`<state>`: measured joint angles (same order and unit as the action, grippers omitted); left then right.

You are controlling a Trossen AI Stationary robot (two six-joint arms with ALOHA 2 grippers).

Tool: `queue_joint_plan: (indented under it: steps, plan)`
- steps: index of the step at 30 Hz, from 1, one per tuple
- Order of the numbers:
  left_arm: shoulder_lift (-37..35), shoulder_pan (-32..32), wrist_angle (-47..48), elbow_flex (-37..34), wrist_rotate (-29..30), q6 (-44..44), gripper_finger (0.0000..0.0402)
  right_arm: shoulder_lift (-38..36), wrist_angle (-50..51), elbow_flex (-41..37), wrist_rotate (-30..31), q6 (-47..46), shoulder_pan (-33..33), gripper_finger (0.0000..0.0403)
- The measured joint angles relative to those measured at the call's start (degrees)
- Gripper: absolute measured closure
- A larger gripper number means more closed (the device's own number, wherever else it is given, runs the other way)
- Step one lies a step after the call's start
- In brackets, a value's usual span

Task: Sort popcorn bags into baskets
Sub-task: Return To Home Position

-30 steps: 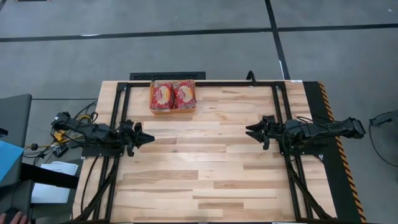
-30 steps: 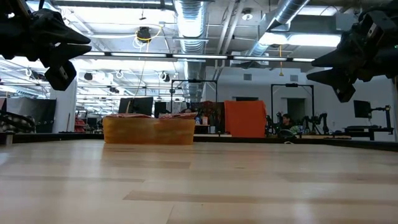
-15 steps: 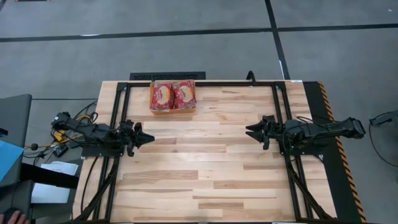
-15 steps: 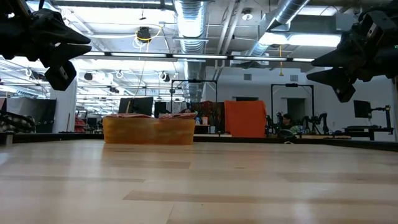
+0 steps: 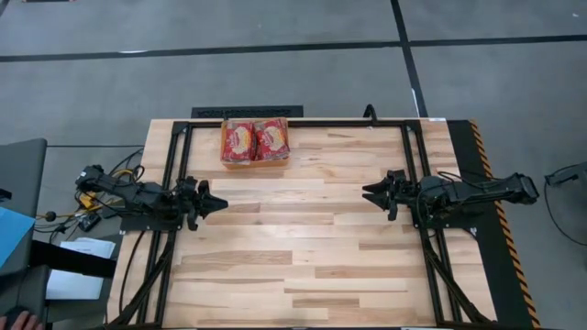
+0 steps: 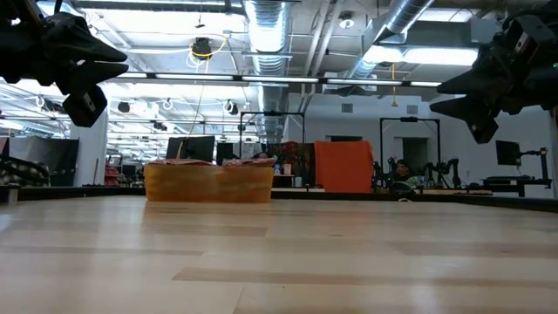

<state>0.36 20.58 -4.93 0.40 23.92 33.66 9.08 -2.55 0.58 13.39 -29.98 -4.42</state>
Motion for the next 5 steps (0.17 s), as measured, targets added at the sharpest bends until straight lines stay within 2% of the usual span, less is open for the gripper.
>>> queue_joint_plan:
  steps: [5]
  plan:
    - [0.0, 0.0, 0.0, 0.0, 0.0, 0.0, 0.0354, 0.0, 0.0, 0.0, 0.0, 0.0, 0.0, 0.0219]
